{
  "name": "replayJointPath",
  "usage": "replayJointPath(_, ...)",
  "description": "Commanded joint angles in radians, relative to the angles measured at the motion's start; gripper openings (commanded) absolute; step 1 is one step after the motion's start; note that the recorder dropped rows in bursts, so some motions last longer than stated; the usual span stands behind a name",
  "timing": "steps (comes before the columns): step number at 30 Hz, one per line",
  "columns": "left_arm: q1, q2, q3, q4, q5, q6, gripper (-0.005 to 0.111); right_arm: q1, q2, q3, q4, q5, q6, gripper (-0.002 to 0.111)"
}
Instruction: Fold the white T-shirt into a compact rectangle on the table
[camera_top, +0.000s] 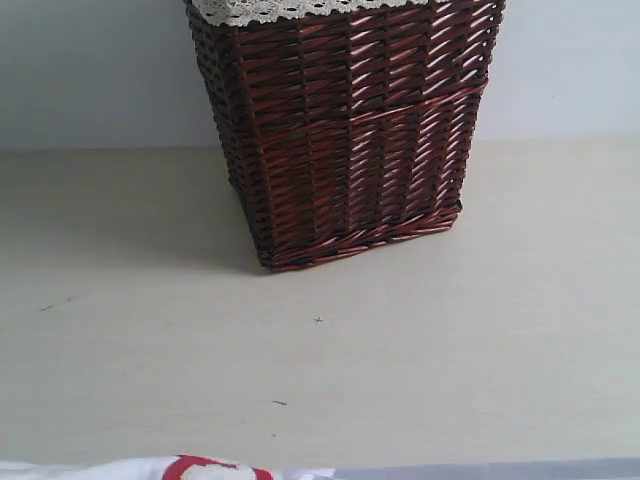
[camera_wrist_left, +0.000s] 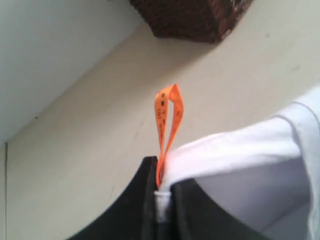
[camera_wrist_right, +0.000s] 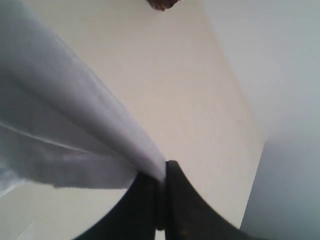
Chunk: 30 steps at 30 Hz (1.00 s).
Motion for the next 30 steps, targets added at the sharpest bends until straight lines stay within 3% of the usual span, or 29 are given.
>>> replayJointPath(1,0.005,0.003,0.133,0.008,-0.147,0.110,0.000,-0.006,-0.004,0.026,-0.023,-0.012,-0.085,0.000)
replayJointPath(5,0.005,0.077,0.175,-0.025,-0.407,0.112,0.000,-0.006,0.053,0.023,0.009,-0.012,-0.143,0.000)
replayJointPath(6,0.005,0.102,0.177,-0.029,-0.417,0.112,0.000,-0.006,0.065,0.022,0.005,-0.023,-0.114,0.000)
replayJointPath(9,0.005,0.214,0.202,-0.041,-0.459,0.112,0.000,-0.006,0.119,0.026,0.017,-0.421,0.003,0.000)
replayJointPath(16,0.005,0.380,0.220,-0.047,-0.616,0.112,0.000,-0.006,0.317,0.026,0.035,-0.532,-0.013,0.000)
replayJointPath(19,0.005,0.505,0.220,-0.082,-0.686,0.112,0.000,-0.006,0.506,0.026,0.069,-0.739,-0.013,0.000)
replayJointPath(25,0.005,0.743,0.220,-0.121,-0.815,0.131,0.000,-0.006,0.911,0.026,0.067,-0.847,-0.015,0.000)
replayJointPath(30,0.005,0.907,0.220,-0.110,-0.942,0.159,0.000,-0.006,1.127,0.026,-0.068,-0.930,-0.021,0.000)
